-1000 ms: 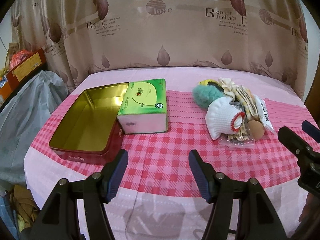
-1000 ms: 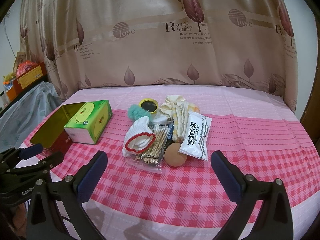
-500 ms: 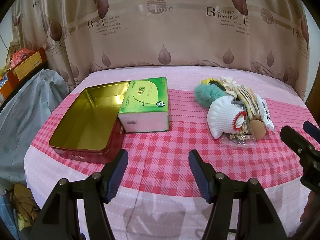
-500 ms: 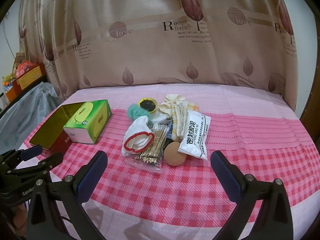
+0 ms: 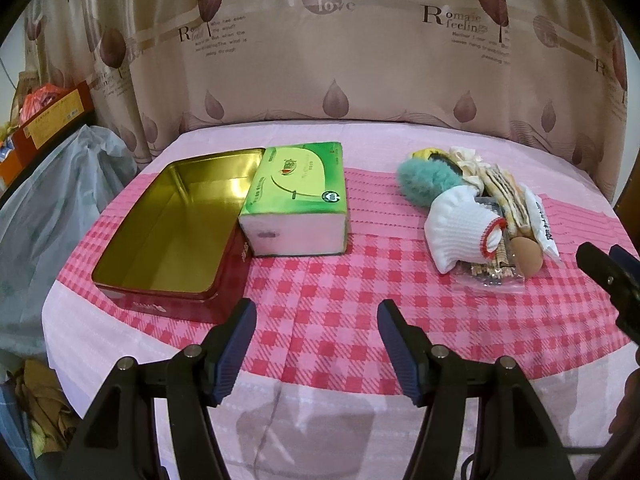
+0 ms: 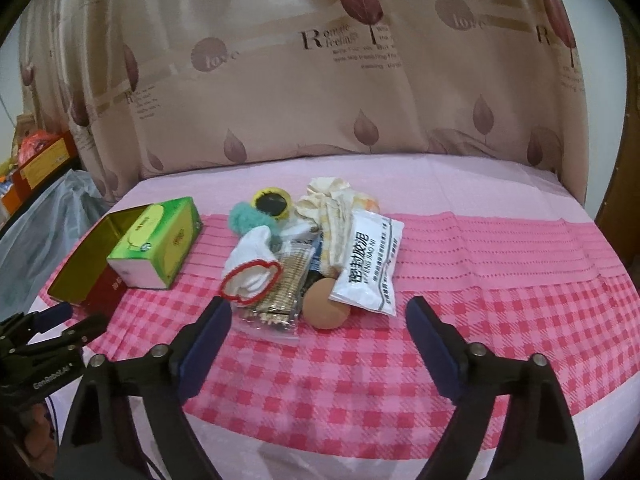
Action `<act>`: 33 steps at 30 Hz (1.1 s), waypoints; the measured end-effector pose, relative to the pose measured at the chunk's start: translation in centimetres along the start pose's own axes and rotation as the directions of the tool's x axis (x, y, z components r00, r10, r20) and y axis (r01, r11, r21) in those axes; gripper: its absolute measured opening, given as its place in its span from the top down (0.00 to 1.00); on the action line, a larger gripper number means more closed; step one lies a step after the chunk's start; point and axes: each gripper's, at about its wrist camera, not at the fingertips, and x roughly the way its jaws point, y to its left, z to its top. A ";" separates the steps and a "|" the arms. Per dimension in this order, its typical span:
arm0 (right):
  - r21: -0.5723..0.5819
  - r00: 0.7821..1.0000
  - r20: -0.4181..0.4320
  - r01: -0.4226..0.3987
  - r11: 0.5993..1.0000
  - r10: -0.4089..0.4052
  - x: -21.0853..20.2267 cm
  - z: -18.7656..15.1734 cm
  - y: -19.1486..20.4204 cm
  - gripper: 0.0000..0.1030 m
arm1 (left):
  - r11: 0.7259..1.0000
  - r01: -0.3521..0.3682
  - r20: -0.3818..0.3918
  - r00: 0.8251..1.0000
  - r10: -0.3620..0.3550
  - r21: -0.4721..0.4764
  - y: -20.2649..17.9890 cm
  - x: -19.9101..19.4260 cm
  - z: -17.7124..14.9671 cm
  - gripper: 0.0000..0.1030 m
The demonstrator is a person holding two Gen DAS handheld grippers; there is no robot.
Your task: Organize soft objects
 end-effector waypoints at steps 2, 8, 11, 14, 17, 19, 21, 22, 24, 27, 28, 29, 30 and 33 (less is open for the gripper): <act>0.005 1.000 -0.019 0.013 1.000 -0.013 0.8 0.2 -0.6 0.19 | 1.000 -0.002 -0.003 1.000 0.002 0.002 0.1 0.3 0.0 0.37; 0.032 0.996 -0.082 0.033 0.999 -0.030 3.9 0.8 -3.1 0.29 | 1.000 -0.003 -0.009 1.000 0.004 0.014 0.1 1.2 0.3 0.37; 0.042 0.994 -0.102 0.053 0.998 -0.048 5.7 1.2 -4.2 0.30 | 1.000 -0.002 -0.016 1.000 0.003 0.029 -0.1 1.8 0.4 0.37; 0.053 0.992 -0.115 0.067 0.996 -0.060 7.0 1.6 -5.2 0.33 | 0.999 -0.001 -0.026 1.000 0.002 0.043 -0.4 2.4 0.5 0.37; 0.062 0.989 -0.132 0.067 0.996 -0.058 8.5 2.1 -5.9 0.33 | 0.999 -0.001 -0.034 0.999 0.003 0.053 -0.7 2.9 0.6 0.37; 0.062 0.988 -0.144 0.064 0.996 -0.054 9.2 2.3 -6.1 0.33 | 0.998 0.000 -0.038 0.999 0.002 0.060 -0.9 3.3 0.8 0.37; 0.054 0.986 -0.151 0.076 0.996 -0.067 9.8 2.4 -6.1 0.35 | 0.997 0.004 -0.043 0.999 -0.001 0.071 -1.2 3.6 0.9 0.37; 0.044 0.983 -0.161 0.095 0.994 -0.087 10.1 2.4 -6.3 0.36 | 0.997 0.006 -0.045 0.999 -0.003 0.075 -1.4 3.7 0.9 0.37; 0.037 0.980 -0.168 0.116 0.993 -0.108 10.6 2.4 -6.6 0.36 | 0.996 0.008 -0.049 0.999 -0.004 0.084 -1.6 3.9 0.9 0.37; 0.058 0.976 -0.183 0.129 0.990 -0.117 11.3 2.2 -8.0 0.37 | 0.996 0.016 -0.045 0.999 -0.012 0.092 -2.0 4.1 1.1 0.37; 0.066 0.976 -0.185 0.128 0.990 -0.114 11.5 2.1 -8.4 0.37 | 0.995 0.017 -0.044 0.999 -0.013 0.096 -2.1 4.2 1.2 0.37; 0.078 0.975 -0.191 0.127 0.989 -0.110 11.8 2.1 -8.9 0.37 | 0.995 0.020 -0.043 0.999 -0.016 0.101 -2.3 4.2 1.3 0.37; 0.085 0.975 -0.193 0.126 0.988 -0.108 12.0 2.1 -9.2 0.37 | 0.994 0.023 -0.041 0.999 -0.019 0.105 -2.4 4.2 1.5 0.37; 0.109 0.975 -0.199 0.117 0.987 -0.094 12.3 1.9 -10.0 0.37 | 0.993 0.030 -0.039 0.999 -0.026 0.111 -2.9 4.3 1.9 0.37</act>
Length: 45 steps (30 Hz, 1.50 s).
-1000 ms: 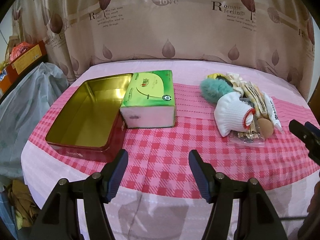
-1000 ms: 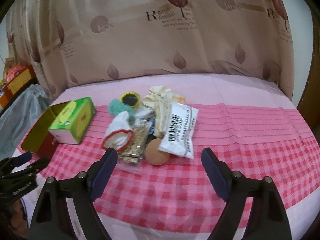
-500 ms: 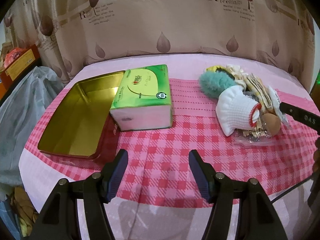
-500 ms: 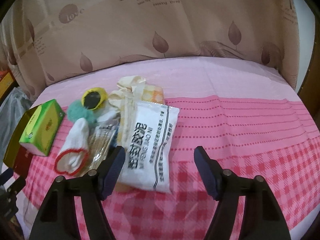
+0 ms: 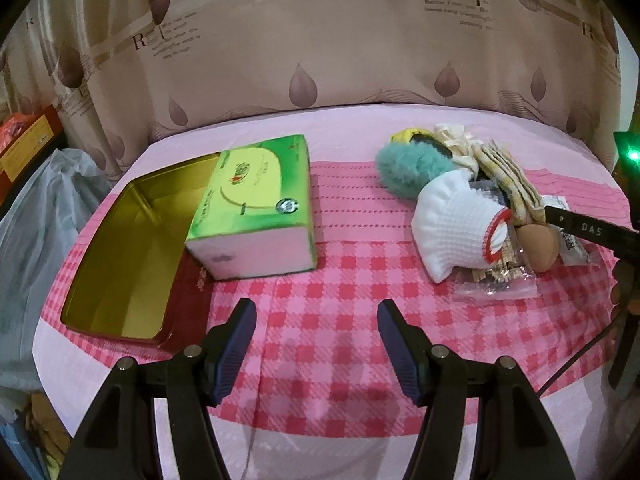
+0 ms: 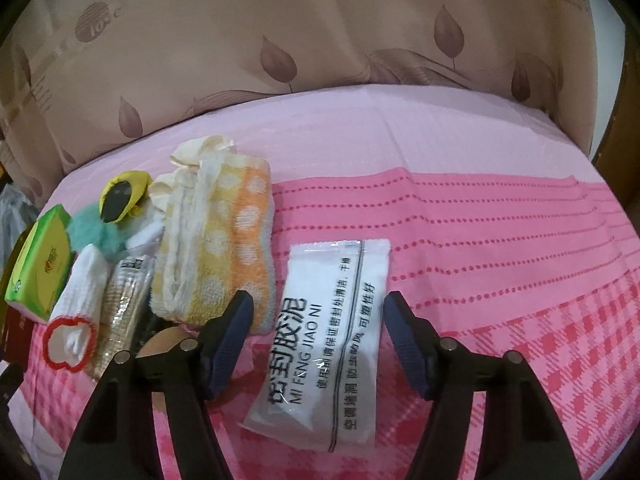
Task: Organize soft objects
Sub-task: 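Move the right gripper to the white printed packet and grasp it, then grasp the white knit glove with the left gripper while the right gripper holds the packet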
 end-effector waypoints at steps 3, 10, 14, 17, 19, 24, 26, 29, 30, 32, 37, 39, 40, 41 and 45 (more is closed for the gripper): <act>0.008 1.000 0.007 -0.008 1.000 0.008 -0.1 -0.2 -0.7 0.36 | 1.000 0.000 0.006 1.000 0.000 0.009 -0.4 0.1 0.4 0.37; -0.037 1.000 -0.018 0.023 0.999 -0.023 -0.4 -1.4 -1.1 0.36 | 1.000 0.005 0.009 1.000 -0.005 0.016 -1.0 0.3 1.2 0.37; -0.086 0.997 -0.006 0.078 0.993 -0.079 0.1 -2.0 -0.5 0.36 | 0.999 0.015 0.008 1.000 -0.015 0.030 -1.7 0.3 1.7 0.37; -0.077 0.995 0.003 0.100 0.992 -0.100 0.1 -2.2 -1.2 0.53 | 0.999 0.031 0.014 0.999 -0.031 0.037 -2.3 0.1 2.2 0.37; -0.068 0.995 0.001 0.100 0.993 -0.101 0.1 -2.6 -1.9 0.53 | 0.998 0.051 0.014 0.999 -0.052 0.043 -2.8 0.0 2.5 0.37; -0.084 0.988 0.007 0.152 0.985 -0.152 -0.6 -3.6 -3.6 0.54 | 0.990 0.124 0.003 0.992 -0.125 0.068 -4.6 -0.3 3.4 0.37; -0.069 0.989 0.010 0.149 0.987 -0.148 -1.0 -4.0 -4.2 0.54 | 0.986 0.147 0.000 0.989 -0.148 0.080 -5.4 -0.3 3.6 0.37; -0.036 0.991 0.008 0.131 0.991 -0.131 -1.2 -4.0 -4.9 0.54 | 0.976 0.191 -0.014 0.982 -0.191 0.100 -6.7 -0.1 4.1 0.37; -0.039 0.991 0.008 0.134 0.990 -0.134 -1.2 -4.0 -4.8 0.54 | 0.973 0.201 -0.018 0.980 -0.200 0.111 -7.2 -0.1 4.2 0.37; -0.041 0.991 0.008 0.136 0.990 -0.135 -1.2 -3.9 -4.8 0.53 | 0.967 0.217 -0.020 0.976 -0.216 0.133 -8.2 0.1 4.4 0.37; -0.031 0.993 0.008 0.119 0.992 -0.118 -0.8 -3.8 -4.7 0.52 | 0.962 0.222 -0.041 0.975 -0.218 0.158 -10.1 1.7 5.3 0.37; -0.029 0.993 0.008 0.114 0.993 -0.114 -0.7 -3.8 -4.8 0.51 | 0.967 0.195 -0.050 0.981 -0.189 0.164 -10.6 2.6 5.5 0.37; -0.026 0.994 0.008 0.111 0.994 -0.110 -0.7 -3.9 -4.8 0.51 | 0.968 0.191 -0.053 0.981 -0.185 0.163 -10.6 3.0 5.6 0.37; -0.023 0.994 0.009 0.106 0.994 -0.106 -0.9 -4.0 -4.9 0.51 | 0.968 0.190 -0.058 0.981 -0.183 0.162 -10.7 3.5 5.8 0.37; -0.022 0.995 0.009 0.100 0.995 -0.100 -0.8 -3.9 -5.0 0.49 | 0.975 0.155 -0.066 0.987 -0.146 0.159 -10.3 5.2 6.2 0.37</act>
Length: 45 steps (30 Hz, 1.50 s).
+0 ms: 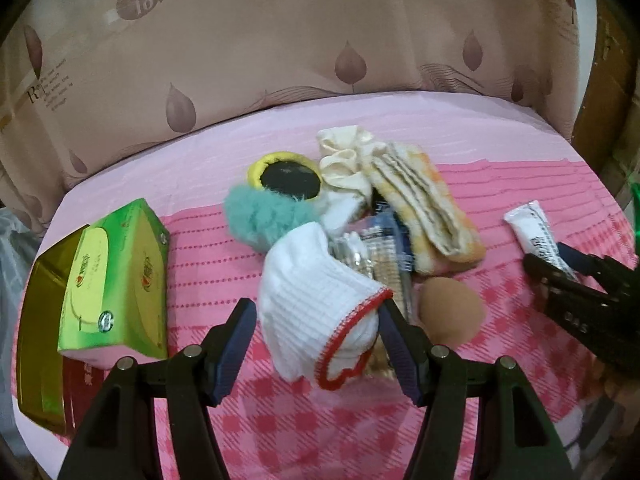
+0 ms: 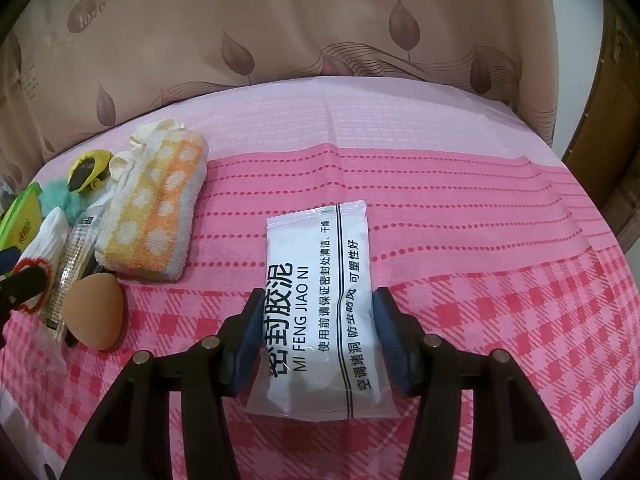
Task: Organize soft objects
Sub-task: 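Grasp the white knit glove with the left gripper while the right gripper holds the packet, then carry the glove into the gold tin and open the left gripper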
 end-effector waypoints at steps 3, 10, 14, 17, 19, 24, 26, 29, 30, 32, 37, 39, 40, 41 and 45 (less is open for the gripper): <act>0.000 1.000 0.001 0.000 1.000 0.000 -0.1 -0.1 -0.1 0.49 | 1.000 0.002 -0.005 1.000 -0.002 -0.001 0.6 0.6 0.1 0.37; 0.000 1.000 0.001 0.001 1.000 -0.001 -0.1 0.0 0.0 0.49 | 0.998 0.068 -0.003 0.998 -0.068 -0.010 2.3 0.4 -0.3 0.84; -0.001 1.000 0.000 0.002 1.000 -0.002 -0.1 0.0 0.0 0.49 | 0.998 0.070 0.009 0.997 -0.070 0.006 2.5 -0.7 -0.6 0.90; 0.000 1.000 0.001 0.001 1.000 -0.001 -0.1 0.0 0.0 0.49 | 0.996 0.087 0.017 0.996 -0.087 0.006 2.9 -1.7 -0.7 0.91; 0.000 1.000 0.001 0.001 1.000 -0.001 -0.1 -0.1 0.0 0.49 | 0.996 0.091 0.024 0.996 -0.092 0.004 3.2 -2.3 -0.5 0.91; -0.001 1.000 0.001 0.002 1.000 -0.002 -0.1 -0.1 0.0 0.49 | 0.996 0.086 0.056 0.995 -0.086 0.002 4.4 -4.3 -0.2 0.91; -0.001 1.000 0.001 0.002 1.000 -0.002 -0.1 0.0 -0.1 0.49 | 0.997 0.078 0.069 0.995 -0.078 -0.004 5.0 -5.1 0.1 0.91; -0.001 1.000 0.001 0.002 1.000 -0.002 -0.1 -0.1 0.0 0.49 | 0.999 0.046 0.091 0.995 -0.045 -0.009 6.2 -6.3 0.4 0.91; -0.001 1.000 0.001 0.002 1.000 -0.002 -0.1 -0.1 0.0 0.49 | 0.999 0.040 0.096 0.995 -0.038 -0.014 6.7 -6.7 0.4 0.91; -0.001 1.000 0.001 0.002 1.000 -0.002 -0.1 -0.1 0.0 0.49 | 0.999 0.018 0.106 0.994 -0.015 -0.028 8.0 -7.4 0.5 0.91; -0.002 1.000 0.001 0.003 1.000 -0.003 -0.1 -0.1 0.0 0.49 | 0.996 -0.044 0.099 0.994 0.052 -0.078 12.0 -8.1 0.5 0.91; -0.003 1.000 0.002 0.004 1.000 -0.004 -0.2 -0.2 0.0 0.49 | 0.993 -0.071 0.097 0.992 0.081 -0.099 13.9 -8.4 0.4 0.91; -0.003 1.000 0.001 0.004 1.000 -0.004 -0.1 -0.1 0.0 0.49 | 0.990 -0.087 0.093 0.991 0.097 -0.108 14.8 -8.5 0.3 0.91; -0.003 1.000 0.001 0.004 1.000 -0.004 -0.1 -0.1 0.0 0.49 | 0.987 -0.107 0.088 0.989 0.118 -0.118 15.9 -8.5 0.2 0.91; -0.004 1.000 0.001 0.005 1.000 -0.005 -0.1 -0.1 0.1 0.49 | 0.971 -0.169 0.054 0.982 0.181 -0.170 19.7 -8.1 -0.6 0.91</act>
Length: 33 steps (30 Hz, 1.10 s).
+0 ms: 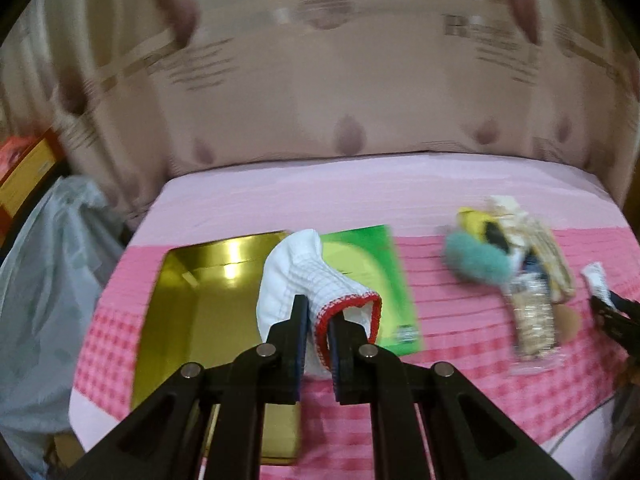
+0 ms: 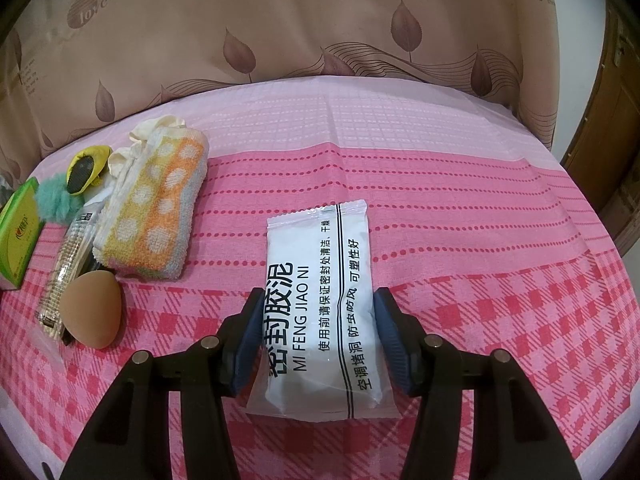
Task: Organize soft objects
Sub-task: 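Carry the glove into the gold tin and open the left gripper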
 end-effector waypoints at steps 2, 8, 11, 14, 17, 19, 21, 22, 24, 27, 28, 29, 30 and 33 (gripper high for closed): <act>-0.001 1.000 0.000 0.001 1.000 -0.001 0.0 0.0 0.0 0.49 | 0.999 -0.039 -0.022 0.999 0.039 -0.022 2.1 0.8 -0.4 0.91; -0.003 1.000 0.000 0.003 1.000 -0.003 0.1 0.0 0.0 0.49 | 0.990 -0.117 -0.095 0.990 0.109 -0.085 7.0 3.3 -2.2 0.91; -0.004 1.000 0.000 0.005 1.000 -0.005 0.1 0.1 0.0 0.49 | 0.983 -0.147 -0.132 0.982 0.133 -0.106 8.9 4.4 -3.1 0.91; -0.006 1.000 0.000 0.006 1.000 -0.006 0.0 0.0 0.0 0.49 | 0.980 -0.159 -0.160 0.977 0.139 -0.121 10.0 5.3 -4.0 0.91; -0.006 1.000 0.000 0.007 1.000 -0.007 0.0 0.1 -0.2 0.49 | 0.979 -0.161 -0.181 0.974 0.137 -0.125 10.6 6.0 -4.6 0.91; -0.006 1.000 0.000 0.007 1.000 -0.007 0.1 0.1 -0.2 0.49 | 0.979 -0.162 -0.189 0.972 0.137 -0.125 10.8 6.3 -5.0 0.90; -0.008 1.000 0.001 0.008 1.000 -0.008 0.1 0.0 -0.1 0.49 | 0.978 -0.163 -0.185 0.973 0.138 -0.128 11.1 6.5 -5.1 0.88; -0.008 1.000 0.001 0.008 1.000 -0.008 0.1 0.1 -0.3 0.49 | 0.978 -0.160 -0.186 0.973 0.134 -0.134 11.3 6.7 -5.1 0.88; -0.010 1.000 0.001 0.010 1.000 -0.010 0.0 0.0 0.0 0.49 | 0.977 -0.159 -0.184 0.974 0.132 -0.141 11.4 6.8 -5.2 0.87; -0.013 1.000 0.001 0.013 1.000 -0.013 0.0 0.0 -0.1 0.49 | 0.977 -0.154 -0.190 0.974 0.126 -0.144 11.4 6.9 -5.3 0.73; -0.013 1.000 0.001 0.013 1.000 -0.013 0.0 -0.1 -0.1 0.49 | 0.978 -0.150 -0.189 0.974 0.121 -0.147 11.2 6.7 -5.3 0.66; -0.014 1.000 0.001 0.015 1.000 -0.015 0.0 -0.1 -0.1 0.50 | 0.978 -0.146 -0.185 0.976 0.117 -0.150 11.3 6.7 -5.3 0.61; -0.016 1.000 0.001 0.016 1.000 -0.016 0.1 0.0 0.1 0.50 | 0.978 -0.138 -0.177 0.978 0.110 -0.155 11.4 6.6 -5.4 0.59; -0.019 1.000 0.001 0.018 1.000 -0.018 0.1 0.0 0.0 0.50 | 0.979 -0.114 -0.161 0.983 0.086 -0.170 11.6 6.2 -5.6 0.55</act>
